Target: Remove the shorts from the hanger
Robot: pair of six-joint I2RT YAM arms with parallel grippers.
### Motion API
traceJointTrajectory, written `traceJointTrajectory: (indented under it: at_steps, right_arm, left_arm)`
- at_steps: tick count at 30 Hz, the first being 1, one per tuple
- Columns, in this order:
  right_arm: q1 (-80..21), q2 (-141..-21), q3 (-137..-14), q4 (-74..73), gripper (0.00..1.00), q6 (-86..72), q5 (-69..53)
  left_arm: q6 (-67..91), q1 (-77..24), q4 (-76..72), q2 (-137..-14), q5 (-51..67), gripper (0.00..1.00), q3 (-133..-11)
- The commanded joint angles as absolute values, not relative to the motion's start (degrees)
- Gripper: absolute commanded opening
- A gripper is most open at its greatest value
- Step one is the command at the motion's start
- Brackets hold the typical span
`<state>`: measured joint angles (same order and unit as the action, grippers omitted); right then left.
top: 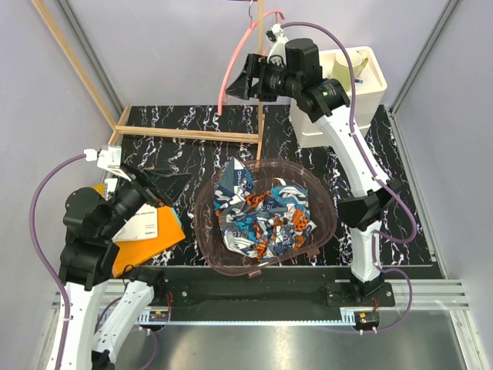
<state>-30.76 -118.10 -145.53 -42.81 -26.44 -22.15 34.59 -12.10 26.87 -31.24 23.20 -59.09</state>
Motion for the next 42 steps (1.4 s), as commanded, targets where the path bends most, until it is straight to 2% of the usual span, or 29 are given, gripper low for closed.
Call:
traceJointTrajectory:
  at_steps: [1,9,12,15,18,22,27,33,42]
  right_arm:
    - [-30.9,-113.3,-143.2,-40.7,0.87,-27.0,-23.1]
    - [-31.6,-105.5,-129.1,-40.7,0.97,-25.4,-21.8]
    - [-31.9,-97.4,-118.6,-38.2,1.00,-26.0,-21.4]
    - [-31.8,-89.5,-101.2,-33.1,1.00,-27.2,-23.0]
    - [-31.9,-82.0,-89.9,-31.6,1.00,-27.6,-23.6]
    - [-31.8,-71.5,-77.7,-32.1,1.00,-28.1,-21.5]
    - [-31.8,-55.5,-63.3,-31.8,1.00,-34.4,-19.4]
    - [-31.8,-35.3,-52.2,-34.2,1.00,-39.3,-10.8]
    - [-31.8,-23.6,-48.5,-42.0,1.00,-47.0,-6.0]
  left_arm:
    - [34.9,-12.0,24.3,-32.0,24.7,0.95,-59.1]
    - [34.7,-12.0,23.7,-33.0,26.2,0.95,-59.0]
    - [36.5,-12.1,21.5,-34.3,27.9,0.95,-58.0]
    - [38.5,-13.5,18.2,-35.2,29.1,0.95,-55.9]
    - [38.7,-20.0,15.5,-36.0,24.9,0.95,-53.7]
    - [36.4,-38.3,13.2,-39.5,12.7,0.95,-52.9]
    - [30.8,-49.4,11.0,-41.5,4.7,0.95,-52.2]
    - [33.2,-51.0,5.2,-34.7,4.8,0.95,-42.7]
    - [39.4,-50.9,2.5,-12.0,3.9,0.96,-29.7]
